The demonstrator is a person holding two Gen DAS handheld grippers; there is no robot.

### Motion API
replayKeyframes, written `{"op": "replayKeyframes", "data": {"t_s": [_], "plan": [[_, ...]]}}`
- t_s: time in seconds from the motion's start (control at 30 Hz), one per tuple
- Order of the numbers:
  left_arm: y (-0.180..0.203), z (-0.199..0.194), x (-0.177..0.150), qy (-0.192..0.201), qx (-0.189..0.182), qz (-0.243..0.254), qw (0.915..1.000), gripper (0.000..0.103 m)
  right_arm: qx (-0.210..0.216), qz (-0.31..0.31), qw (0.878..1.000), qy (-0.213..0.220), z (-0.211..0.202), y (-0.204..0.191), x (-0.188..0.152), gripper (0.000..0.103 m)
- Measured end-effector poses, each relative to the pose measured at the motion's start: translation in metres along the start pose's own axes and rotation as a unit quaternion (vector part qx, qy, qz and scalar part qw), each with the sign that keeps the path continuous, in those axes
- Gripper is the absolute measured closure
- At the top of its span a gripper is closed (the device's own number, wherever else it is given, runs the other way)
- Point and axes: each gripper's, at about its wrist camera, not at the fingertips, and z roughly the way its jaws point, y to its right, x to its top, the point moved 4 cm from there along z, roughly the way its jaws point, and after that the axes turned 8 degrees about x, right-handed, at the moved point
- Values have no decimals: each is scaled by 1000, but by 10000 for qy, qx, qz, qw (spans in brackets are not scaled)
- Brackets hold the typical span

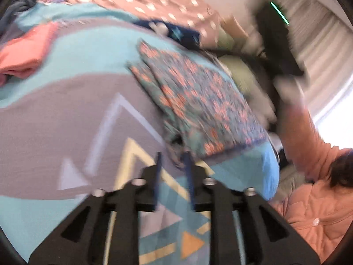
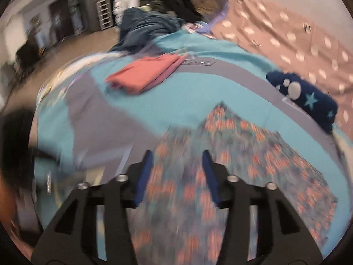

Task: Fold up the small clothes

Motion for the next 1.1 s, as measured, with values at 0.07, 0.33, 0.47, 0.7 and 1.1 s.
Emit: {"op": "replayKeyframes", "data": {"t_s": [0.07, 0.33, 0.47, 0.7, 1.1], "plan": [[-13, -9, 5, 224, 110, -227, 9994, 69, -4, -267, 9995, -137, -7, -22, -29, 46], [-22, 5, 28, 387, -306, -691, 9964, 51, -535, -727, 9921, -875, 36, -77, -89, 44], [-15, 49, 47, -19, -478, -769, 9959, 46, -1011, -797, 9898, -603, 45, -79, -82, 41], [-4, 116, 98, -466, -988, -864, 9902, 45, -1642, -794, 9828, -294, 61, -77, -74, 43], [24, 150, 146, -657, -647, -973, 9910, 87, -1070, 18, 9918, 692, 20, -41, -60, 88]]}}
